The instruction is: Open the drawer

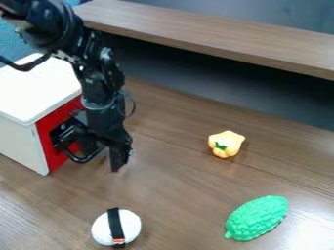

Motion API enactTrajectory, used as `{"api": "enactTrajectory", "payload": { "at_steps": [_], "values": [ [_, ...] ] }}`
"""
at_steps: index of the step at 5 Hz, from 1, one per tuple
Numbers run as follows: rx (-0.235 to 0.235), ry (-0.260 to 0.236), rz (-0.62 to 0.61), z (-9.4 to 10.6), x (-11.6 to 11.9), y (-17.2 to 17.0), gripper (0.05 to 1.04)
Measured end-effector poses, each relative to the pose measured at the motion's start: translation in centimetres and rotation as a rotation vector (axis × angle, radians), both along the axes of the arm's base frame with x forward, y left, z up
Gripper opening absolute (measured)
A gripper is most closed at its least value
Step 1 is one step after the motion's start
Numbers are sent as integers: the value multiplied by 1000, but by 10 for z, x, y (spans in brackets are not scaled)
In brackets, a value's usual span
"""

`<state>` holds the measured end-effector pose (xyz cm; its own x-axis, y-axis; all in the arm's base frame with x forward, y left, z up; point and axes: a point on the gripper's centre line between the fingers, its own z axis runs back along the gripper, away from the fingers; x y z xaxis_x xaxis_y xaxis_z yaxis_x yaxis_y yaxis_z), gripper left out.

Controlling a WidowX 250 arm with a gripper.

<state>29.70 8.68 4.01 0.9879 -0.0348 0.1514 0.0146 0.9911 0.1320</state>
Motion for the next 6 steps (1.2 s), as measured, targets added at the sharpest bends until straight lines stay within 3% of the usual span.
{"api": "enactTrajectory", "payload": {
  "at_steps": [3, 6],
  "values": [
    [-99, -36, -81, -11, 14, -28, 1001],
    [-139, -35, -257, -9, 22, -94, 1001]
  ]
}}
